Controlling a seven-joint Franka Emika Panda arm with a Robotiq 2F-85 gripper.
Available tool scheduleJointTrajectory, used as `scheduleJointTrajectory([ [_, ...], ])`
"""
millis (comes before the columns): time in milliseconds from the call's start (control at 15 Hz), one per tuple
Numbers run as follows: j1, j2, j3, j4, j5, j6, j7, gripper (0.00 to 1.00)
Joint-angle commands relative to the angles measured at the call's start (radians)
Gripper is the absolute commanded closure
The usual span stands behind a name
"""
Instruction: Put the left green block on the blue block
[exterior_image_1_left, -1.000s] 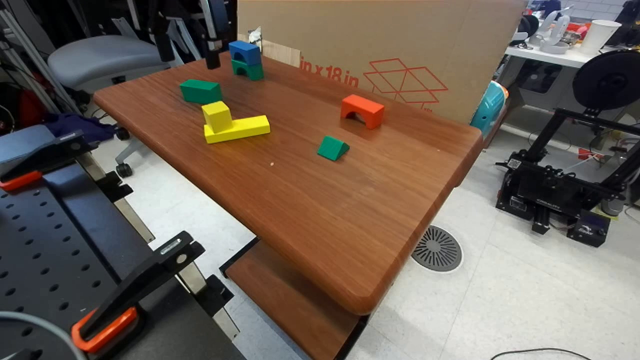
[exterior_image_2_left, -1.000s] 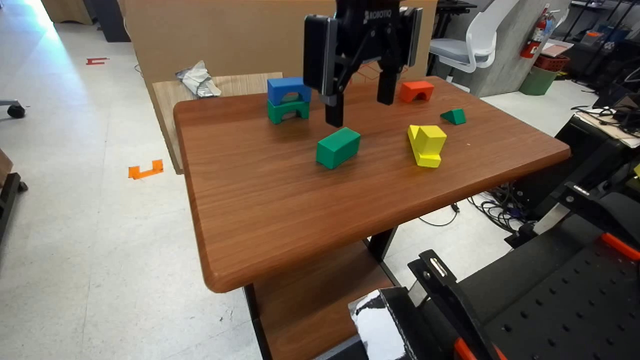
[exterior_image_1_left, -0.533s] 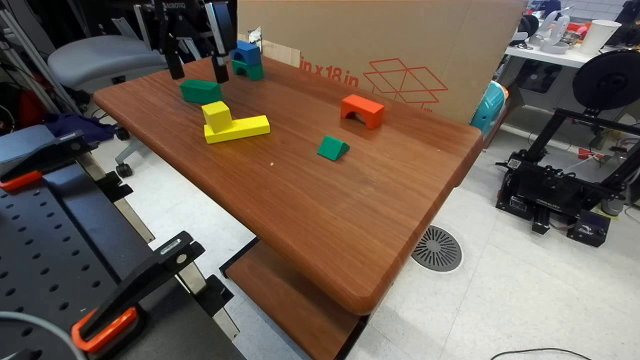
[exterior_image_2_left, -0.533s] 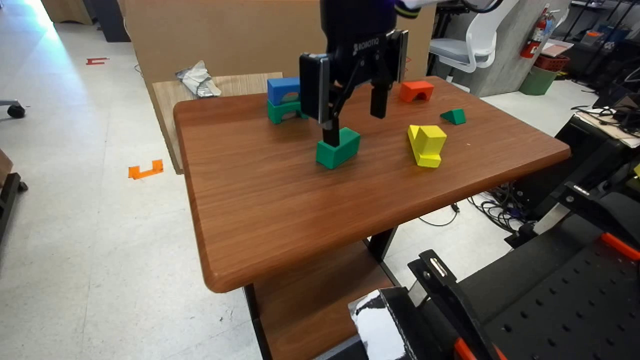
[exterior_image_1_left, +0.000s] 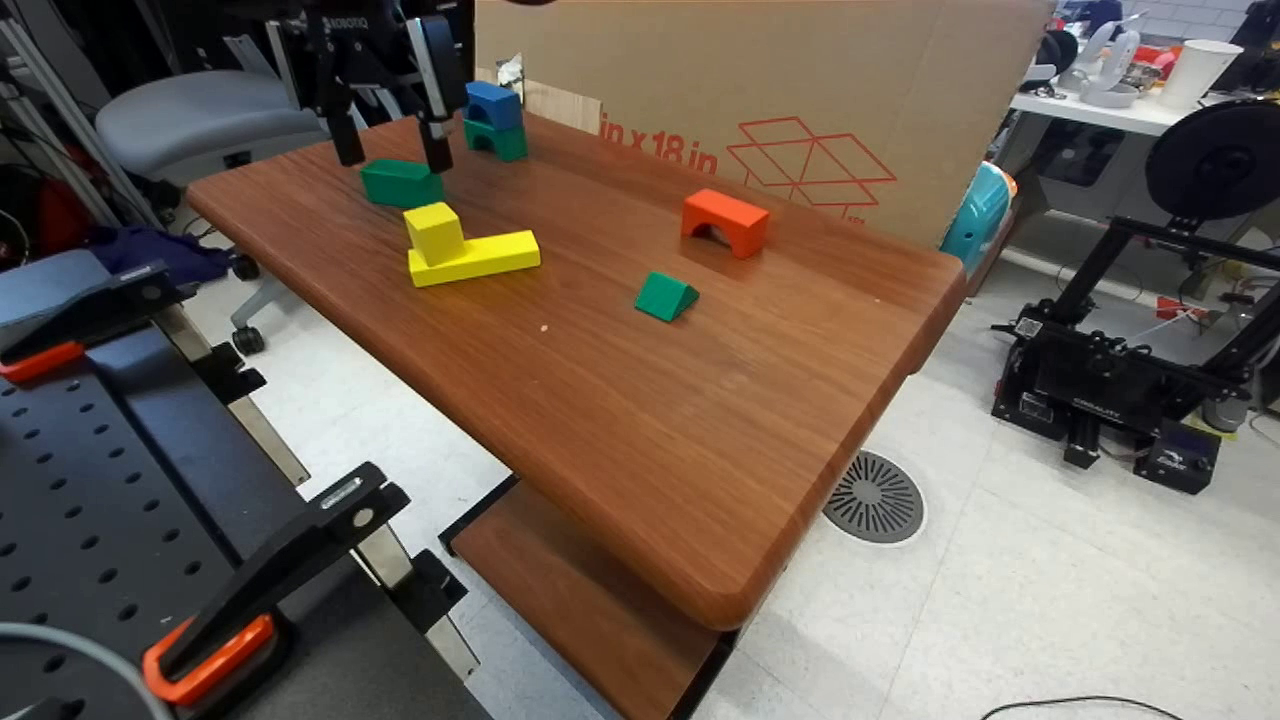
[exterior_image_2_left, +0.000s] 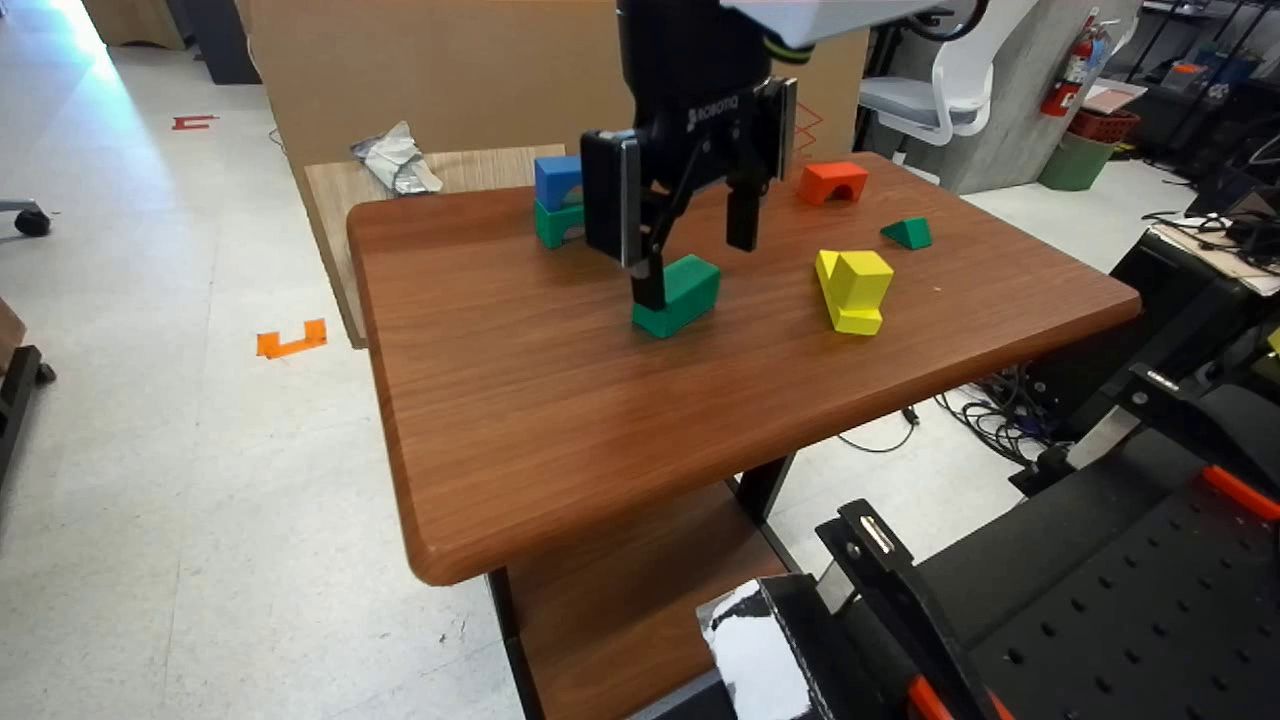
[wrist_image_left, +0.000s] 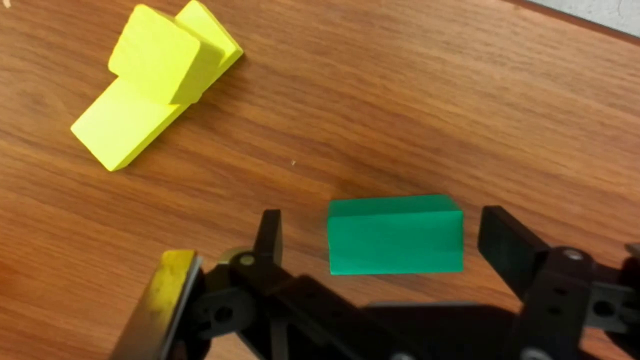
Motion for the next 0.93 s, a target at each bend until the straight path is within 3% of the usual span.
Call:
scheduleJointTrajectory([
  [0, 0.014, 0.059, -0.012, 0.056, -0.015, -0.027, 0.0, 0.0],
  [200, 0.014, 0.097, -0.005, 0.092, -0.004, -0.055, -0.015, 0.02],
  [267, 0.014, 0.105, -0.002, 0.101, -0.002, -0.063, -0.019, 0.26],
  [400, 0.014, 0.102, 0.003, 0.104, 0.001, -0.06, -0.028, 0.28],
  [600, 0.008, 0.046, 0.009, 0.071, 0.006, -0.031, -0.03, 0.52],
  [867, -0.024, -0.053, 0.028, 0.025, 0.04, -0.009, -0.058, 0.59],
])
